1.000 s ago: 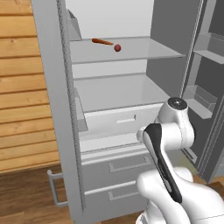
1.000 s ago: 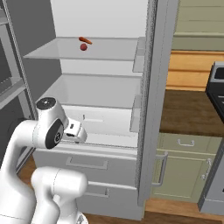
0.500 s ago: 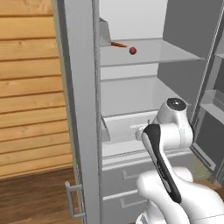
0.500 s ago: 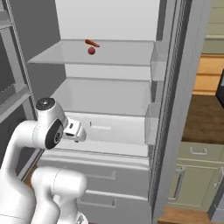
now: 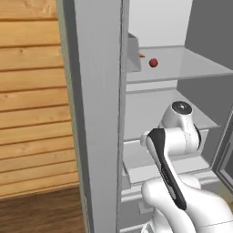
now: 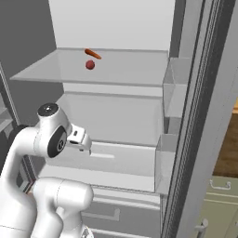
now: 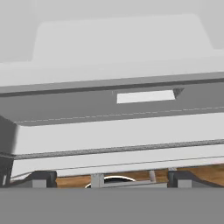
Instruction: Take the strawberry from the fridge and place it on top of the pancake, located on the dining counter.
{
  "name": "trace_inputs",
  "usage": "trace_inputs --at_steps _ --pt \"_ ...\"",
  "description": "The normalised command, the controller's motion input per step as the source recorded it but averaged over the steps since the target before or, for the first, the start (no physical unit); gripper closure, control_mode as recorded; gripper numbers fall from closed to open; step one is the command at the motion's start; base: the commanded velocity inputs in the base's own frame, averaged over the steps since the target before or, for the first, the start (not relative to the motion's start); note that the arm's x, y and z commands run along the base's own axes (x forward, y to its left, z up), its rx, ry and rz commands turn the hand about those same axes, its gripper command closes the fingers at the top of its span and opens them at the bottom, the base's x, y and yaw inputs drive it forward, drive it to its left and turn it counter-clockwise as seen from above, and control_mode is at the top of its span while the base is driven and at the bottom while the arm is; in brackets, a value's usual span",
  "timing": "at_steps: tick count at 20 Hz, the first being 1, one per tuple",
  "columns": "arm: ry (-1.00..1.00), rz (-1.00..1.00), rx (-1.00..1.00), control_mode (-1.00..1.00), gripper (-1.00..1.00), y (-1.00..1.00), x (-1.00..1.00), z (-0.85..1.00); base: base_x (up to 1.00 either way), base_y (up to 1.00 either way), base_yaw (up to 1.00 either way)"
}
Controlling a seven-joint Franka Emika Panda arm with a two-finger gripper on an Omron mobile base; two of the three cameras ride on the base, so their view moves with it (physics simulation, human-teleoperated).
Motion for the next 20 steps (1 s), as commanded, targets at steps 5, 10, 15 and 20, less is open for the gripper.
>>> trace_inputs --at_steps 5,10,15,20 --pt "0.00 0.00 0.00 1.00 -1.00 0.00 0.00 0.00 0.20 -0.58 -0.01" --pt "0.00 0.00 0.00 1.00 -1.00 0.00 0.00 0.00 0.44 -0.23 -0.05" --pt "0.00 0.00 0.00 1.00 -1.00 0.00 0.00 0.00 0.65 0.41 -0.05" --pt "0.00 0.00 0.00 1.00 -1.00 0.00 0.00 0.00 0.85 0.28 -0.02"
